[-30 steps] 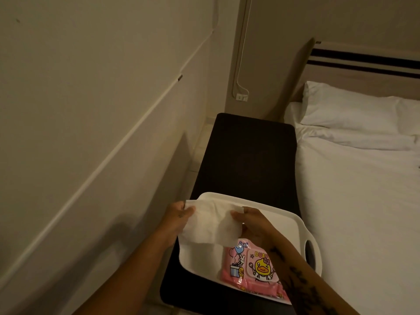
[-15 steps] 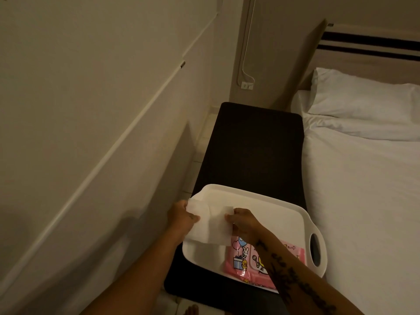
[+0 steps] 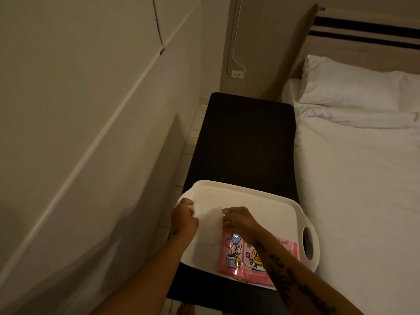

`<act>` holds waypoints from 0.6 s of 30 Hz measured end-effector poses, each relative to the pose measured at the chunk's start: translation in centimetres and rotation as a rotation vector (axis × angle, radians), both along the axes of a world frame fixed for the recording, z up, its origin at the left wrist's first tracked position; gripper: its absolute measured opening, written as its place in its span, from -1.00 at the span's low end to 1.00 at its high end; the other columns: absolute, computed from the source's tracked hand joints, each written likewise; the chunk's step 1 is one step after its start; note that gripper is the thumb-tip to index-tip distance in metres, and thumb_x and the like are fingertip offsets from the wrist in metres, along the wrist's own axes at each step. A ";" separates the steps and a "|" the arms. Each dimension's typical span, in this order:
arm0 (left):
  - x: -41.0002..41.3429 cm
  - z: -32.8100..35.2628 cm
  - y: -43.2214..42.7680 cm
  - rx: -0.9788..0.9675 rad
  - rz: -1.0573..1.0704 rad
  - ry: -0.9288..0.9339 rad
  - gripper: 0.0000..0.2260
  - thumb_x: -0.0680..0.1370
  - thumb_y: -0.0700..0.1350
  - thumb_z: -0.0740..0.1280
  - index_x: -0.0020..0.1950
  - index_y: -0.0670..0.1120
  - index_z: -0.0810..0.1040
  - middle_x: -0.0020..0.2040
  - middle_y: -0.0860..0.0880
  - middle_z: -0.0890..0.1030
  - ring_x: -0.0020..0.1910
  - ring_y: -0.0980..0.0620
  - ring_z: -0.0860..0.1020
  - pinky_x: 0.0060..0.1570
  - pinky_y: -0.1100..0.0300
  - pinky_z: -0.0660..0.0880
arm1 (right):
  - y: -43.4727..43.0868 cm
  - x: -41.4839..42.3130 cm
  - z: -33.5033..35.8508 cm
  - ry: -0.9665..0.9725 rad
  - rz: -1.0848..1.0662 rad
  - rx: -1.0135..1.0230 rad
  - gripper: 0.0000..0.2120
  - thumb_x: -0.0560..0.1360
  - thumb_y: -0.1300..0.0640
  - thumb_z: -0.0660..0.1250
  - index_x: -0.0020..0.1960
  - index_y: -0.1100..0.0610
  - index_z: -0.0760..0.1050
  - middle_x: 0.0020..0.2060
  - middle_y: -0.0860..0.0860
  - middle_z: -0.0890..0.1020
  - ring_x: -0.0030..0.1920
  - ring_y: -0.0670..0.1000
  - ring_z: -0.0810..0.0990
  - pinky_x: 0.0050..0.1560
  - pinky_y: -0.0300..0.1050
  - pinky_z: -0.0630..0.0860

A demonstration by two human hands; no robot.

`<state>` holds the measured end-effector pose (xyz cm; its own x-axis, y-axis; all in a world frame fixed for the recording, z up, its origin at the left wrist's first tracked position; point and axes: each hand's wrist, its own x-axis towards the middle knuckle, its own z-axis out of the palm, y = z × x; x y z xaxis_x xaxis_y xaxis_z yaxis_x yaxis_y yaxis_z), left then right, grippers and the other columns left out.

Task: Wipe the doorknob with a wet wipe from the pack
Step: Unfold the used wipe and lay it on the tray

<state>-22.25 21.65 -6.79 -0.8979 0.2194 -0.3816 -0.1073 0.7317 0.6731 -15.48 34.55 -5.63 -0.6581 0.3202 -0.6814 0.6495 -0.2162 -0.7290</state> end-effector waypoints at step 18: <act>1.0 -1.1 1.0 0.377 0.182 -0.210 -0.67 0.49 -0.41 0.23 0.24 -0.22 0.40 -0.18 -0.14 0.53 -0.23 -0.06 0.52 -0.37 0.31 0.52 | -0.1 0.0 -1.5 -0.019 -0.027 0.020 -0.77 0.58 0.29 0.10 0.09 0.41 0.45 0.07 0.41 0.52 -0.04 0.28 0.54 0.01 0.07 0.52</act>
